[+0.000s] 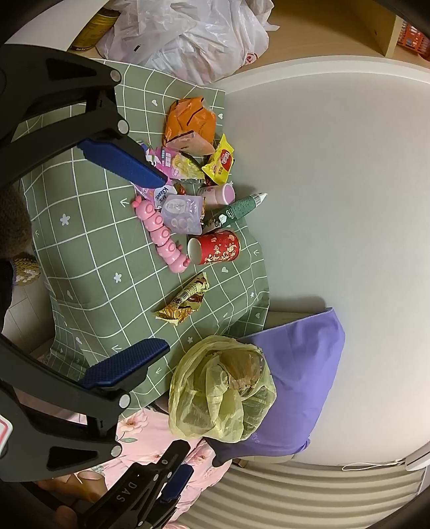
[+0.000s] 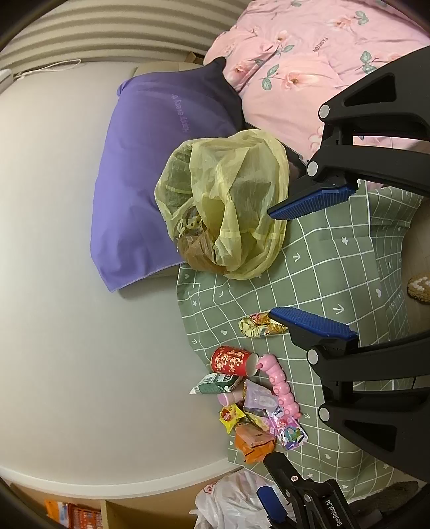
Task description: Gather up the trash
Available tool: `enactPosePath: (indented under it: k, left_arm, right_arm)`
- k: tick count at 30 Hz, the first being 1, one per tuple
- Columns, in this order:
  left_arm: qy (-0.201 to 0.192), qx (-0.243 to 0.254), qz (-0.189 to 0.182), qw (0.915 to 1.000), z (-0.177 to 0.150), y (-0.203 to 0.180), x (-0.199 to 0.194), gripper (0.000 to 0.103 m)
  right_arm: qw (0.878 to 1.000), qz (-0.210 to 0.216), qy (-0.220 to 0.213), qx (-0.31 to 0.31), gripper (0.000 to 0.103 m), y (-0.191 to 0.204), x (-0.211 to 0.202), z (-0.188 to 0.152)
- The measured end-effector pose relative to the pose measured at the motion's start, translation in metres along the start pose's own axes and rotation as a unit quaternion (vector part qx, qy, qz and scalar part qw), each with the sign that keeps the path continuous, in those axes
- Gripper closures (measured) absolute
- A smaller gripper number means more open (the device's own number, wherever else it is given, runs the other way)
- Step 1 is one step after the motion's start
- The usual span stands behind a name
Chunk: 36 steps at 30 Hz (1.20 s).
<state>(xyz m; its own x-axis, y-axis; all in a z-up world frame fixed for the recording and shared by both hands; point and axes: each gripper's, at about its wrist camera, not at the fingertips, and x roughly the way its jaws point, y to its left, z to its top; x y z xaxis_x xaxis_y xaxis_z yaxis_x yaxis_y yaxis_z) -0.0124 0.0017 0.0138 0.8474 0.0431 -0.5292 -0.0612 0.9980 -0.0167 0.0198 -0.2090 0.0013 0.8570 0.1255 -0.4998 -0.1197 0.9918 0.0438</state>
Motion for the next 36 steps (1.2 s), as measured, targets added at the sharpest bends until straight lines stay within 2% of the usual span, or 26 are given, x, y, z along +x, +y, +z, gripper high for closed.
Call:
enactPosePath:
  k: [36]
  left_arm:
    - [0.001, -0.001, -0.003, 1.0000, 0.0009, -0.0009, 0.0013, 0.015]
  right_arm:
    - [1.000, -0.005, -0.002, 0.005, 0.050, -0.0046, -0.0012, -0.0007]
